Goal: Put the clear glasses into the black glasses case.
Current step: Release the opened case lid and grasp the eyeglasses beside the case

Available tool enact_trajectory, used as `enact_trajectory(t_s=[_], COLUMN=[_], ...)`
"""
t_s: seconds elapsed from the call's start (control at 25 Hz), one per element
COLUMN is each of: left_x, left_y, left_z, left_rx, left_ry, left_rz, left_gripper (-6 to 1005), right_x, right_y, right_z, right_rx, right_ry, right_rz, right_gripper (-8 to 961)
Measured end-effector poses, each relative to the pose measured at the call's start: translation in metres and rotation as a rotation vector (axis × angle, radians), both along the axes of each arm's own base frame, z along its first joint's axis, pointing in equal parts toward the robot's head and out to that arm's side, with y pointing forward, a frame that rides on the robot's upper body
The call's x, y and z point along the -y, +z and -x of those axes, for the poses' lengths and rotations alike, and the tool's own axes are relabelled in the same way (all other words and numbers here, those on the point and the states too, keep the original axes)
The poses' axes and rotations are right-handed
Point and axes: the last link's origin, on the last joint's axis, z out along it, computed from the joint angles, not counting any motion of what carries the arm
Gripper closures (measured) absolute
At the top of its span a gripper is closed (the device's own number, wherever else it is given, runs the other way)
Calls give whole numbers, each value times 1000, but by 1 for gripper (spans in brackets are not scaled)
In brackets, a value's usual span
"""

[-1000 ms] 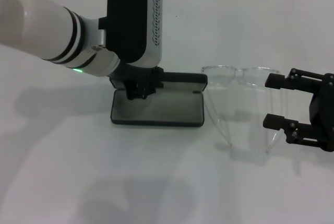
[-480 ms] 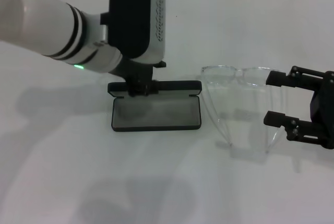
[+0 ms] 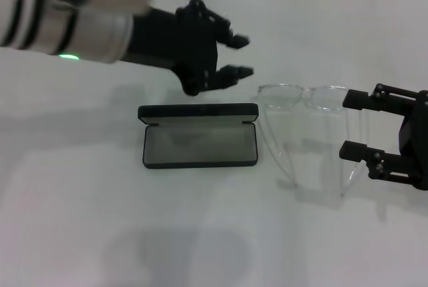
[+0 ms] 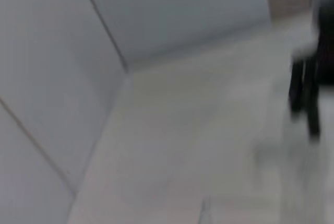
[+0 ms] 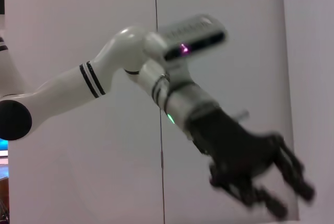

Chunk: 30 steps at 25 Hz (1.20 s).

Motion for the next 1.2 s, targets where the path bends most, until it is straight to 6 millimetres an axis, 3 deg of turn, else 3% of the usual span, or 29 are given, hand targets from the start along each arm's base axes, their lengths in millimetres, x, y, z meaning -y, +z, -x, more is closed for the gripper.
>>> enact_trajectory(t_s=[0.24, 0.4, 0.56, 0.76, 1.0, 1.2], left_x=[18, 26, 32, 40, 59, 71], left_y=[47, 68, 78, 72, 54, 43], left_z=[10, 39, 69, 90, 103, 107], left_rx=[432, 711, 870, 906, 852, 815], left_ry=[-13, 0, 61, 149, 161, 91], left_rz=[65, 104, 108, 137, 197, 207], left_gripper=[588, 577, 566, 552, 329, 240], right_x=[0, 0, -1, -1, -1, -1], right_y=[0, 0, -1, -1, -2, -3], right_z=[0, 0, 1, 2, 3, 0], right_rx=[1, 2, 0, 0, -1, -10], right_ry=[-2, -2, 1, 1, 3, -13], right_rz=[-1, -1, 0, 5, 11, 19], right_gripper=[278, 278, 278, 278, 279, 281])
